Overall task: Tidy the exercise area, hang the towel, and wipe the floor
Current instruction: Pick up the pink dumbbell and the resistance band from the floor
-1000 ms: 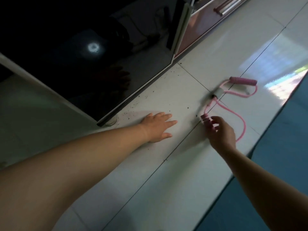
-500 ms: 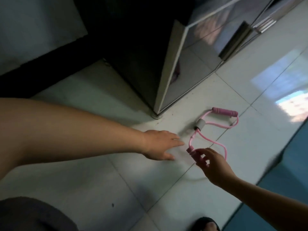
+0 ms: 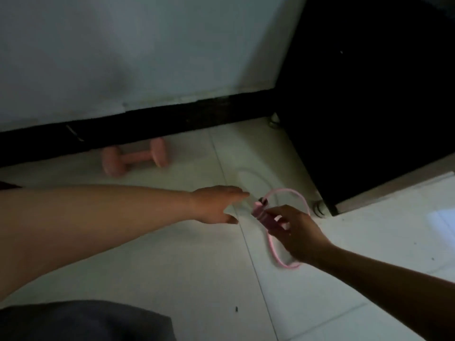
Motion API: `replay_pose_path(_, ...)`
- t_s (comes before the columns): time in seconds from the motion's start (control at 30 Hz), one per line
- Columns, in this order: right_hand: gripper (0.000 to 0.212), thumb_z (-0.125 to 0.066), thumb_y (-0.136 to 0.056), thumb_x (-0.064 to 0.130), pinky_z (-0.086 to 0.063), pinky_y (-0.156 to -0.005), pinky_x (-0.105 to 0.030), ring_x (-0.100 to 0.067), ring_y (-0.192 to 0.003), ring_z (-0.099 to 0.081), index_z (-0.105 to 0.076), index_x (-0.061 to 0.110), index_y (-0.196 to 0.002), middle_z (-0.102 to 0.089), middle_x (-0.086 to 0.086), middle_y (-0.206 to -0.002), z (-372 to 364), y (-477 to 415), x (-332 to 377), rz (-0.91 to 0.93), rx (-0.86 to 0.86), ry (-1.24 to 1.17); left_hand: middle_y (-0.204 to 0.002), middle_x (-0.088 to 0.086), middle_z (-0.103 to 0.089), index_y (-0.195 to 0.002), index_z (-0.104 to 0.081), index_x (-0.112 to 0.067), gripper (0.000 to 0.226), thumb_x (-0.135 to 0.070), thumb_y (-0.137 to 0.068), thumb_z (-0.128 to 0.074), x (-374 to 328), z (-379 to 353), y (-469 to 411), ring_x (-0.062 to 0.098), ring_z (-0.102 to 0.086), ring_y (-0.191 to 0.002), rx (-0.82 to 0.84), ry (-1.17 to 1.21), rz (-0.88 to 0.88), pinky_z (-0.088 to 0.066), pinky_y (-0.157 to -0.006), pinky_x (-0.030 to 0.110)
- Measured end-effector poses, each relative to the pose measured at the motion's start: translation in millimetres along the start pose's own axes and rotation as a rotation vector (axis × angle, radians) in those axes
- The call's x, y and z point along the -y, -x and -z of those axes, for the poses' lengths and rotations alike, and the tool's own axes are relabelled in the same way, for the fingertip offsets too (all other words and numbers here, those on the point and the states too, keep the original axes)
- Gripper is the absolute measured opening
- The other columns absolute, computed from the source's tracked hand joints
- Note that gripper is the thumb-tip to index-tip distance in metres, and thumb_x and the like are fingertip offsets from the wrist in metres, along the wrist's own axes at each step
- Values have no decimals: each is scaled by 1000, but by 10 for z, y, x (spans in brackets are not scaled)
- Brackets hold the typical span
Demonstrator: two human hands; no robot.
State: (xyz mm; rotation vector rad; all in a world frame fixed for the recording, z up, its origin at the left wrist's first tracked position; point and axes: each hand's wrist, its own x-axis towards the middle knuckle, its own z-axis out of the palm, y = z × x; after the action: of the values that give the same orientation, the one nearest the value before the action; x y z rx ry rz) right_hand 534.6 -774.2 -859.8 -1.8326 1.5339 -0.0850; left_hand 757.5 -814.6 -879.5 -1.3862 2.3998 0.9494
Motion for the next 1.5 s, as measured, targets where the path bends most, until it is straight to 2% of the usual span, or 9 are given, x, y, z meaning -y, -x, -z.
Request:
replay_pose_path(0.17, 17, -58, -89, 31, -45, -68, -14, 1, -82, -56, -56, 35, -106, -53, 21, -95, 154, -590, 635, 153, -54, -58, -157, 2, -16, -150, -12, -23, 74, -42, -92, -54, 561, 342, 348, 20, -21, -142, -179, 100, 201, -20, -113, 26)
replay_pose_path(0.37, 19, -62, -88, 23, -47, -63, -18, -8, -86, -57, -61, 23, -107, -60, 6, -98, 181, -1084, 1159, 294, -180, -140, -156, -2, -20, -149, -17, -26, 72, -44, -90, -55, 910, 635, 577, 18, -23, -141, -380, 229, 372, -21, -110, 25)
replay_pose_path(0.5, 28, -62, -88, 19, -39, -62, -12, -7, -86, -53, -58, 20, -116, -57, 4, -107, 132, -1432, 1435, 311, -257, -89, -155, 4, -22, -149, -19, -20, 71, -37, -91, -56, 1056, 774, 647, 18, -21, -142, -490, 292, 393, -19, -112, 27)
replay_pose_path(0.6, 31, -63, -88, 23, -43, -73, -18, -11, -91, -55, -58, 16, -117, -58, -1, -111, 125, -1661, 1586, 313, -330, -80, -154, 6, -24, -149, -21, -18, 68, -35, -92, -54, 1111, 774, 662, 20, -23, -141, -527, 301, 420, -22, -111, 27)
replay_pose_path(0.8, 49, -70, -81, 23, -46, -92, -31, -17, -109, -53, -52, 15, -126, -54, -4, -124, -9, -1777, 1450, 223, -239, -25, -148, 7, -35, -144, -31, -19, 55, -30, -95, -51, 1076, 728, 593, 25, -41, -131, -510, 294, 393, -35, -102, 31)
replay_pose_path(1.2, 48, -71, -80, 30, -34, -62, 2, -2, -97, -48, -54, 21, -124, -53, 7, -125, 12, -1355, 639, 120, -162, -126, -146, -1, -39, -146, -27, -25, 56, -40, -96, -45, 908, 462, 78, 18, -44, -128, -419, 147, 260, -38, -98, 28)
replay_pose_path(1.3, 47, -68, -82, 32, -36, -77, -8, -4, -102, -48, -54, 20, -125, -54, 5, -126, -73, -1220, 410, 52, -160, -159, -144, -3, -40, -147, -23, -29, 55, -41, -97, -42, 786, 340, -65, 15, -46, -124, -371, 134, 199, -39, -96, 28)
replay_pose_path(1.4, 48, -63, -85, 37, -35, -93, -20, -9, -114, -48, -50, 22, -128, -52, 4, -131, -168, -1043, 187, -43, -126, -93, -153, -4, -27, -148, -18, -30, 57, -43, -97, -40, 699, 167, -258, 17, -31, -137, -267, 53, 150, -30, -107, 31)
replay_pose_path(1.5, 47, -61, -86, 39, -33, -95, -20, -11, -119, -48, -49, 23, -129, -51, 5, -132, -230, -813, 14, -160, -143, -86, -153, -3, -28, -149, -18, -28, 58, -42, -97, -39, 566, -7, -456, 19, -29, -138, -244, 24, 93, -27, -111, 34)
